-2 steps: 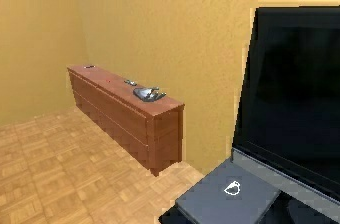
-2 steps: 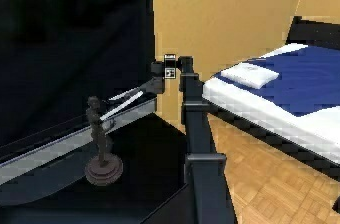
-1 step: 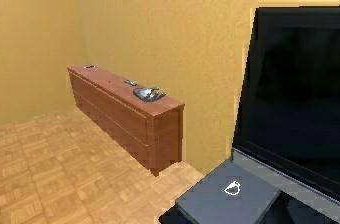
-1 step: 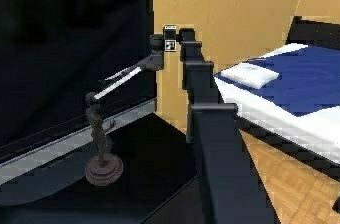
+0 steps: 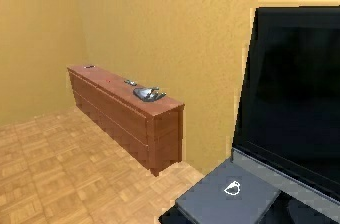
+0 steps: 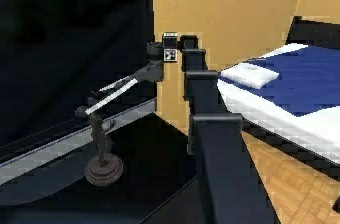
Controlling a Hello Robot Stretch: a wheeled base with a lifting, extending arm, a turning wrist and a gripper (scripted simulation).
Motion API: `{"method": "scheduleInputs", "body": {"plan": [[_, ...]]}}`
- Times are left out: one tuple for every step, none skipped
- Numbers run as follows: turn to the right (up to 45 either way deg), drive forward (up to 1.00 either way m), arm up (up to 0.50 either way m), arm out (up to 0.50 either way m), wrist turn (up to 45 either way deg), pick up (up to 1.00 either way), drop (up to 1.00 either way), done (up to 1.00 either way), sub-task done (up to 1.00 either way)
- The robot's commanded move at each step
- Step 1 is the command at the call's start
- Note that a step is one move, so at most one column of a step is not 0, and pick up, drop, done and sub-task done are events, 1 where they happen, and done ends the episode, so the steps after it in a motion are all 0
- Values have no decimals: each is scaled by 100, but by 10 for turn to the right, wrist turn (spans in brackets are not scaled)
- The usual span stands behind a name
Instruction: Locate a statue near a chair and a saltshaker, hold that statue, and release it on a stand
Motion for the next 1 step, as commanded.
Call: {"method": "scheduleInputs", "body": {"plan": [[0, 0, 0, 0, 0, 0, 0, 100, 0]]}}
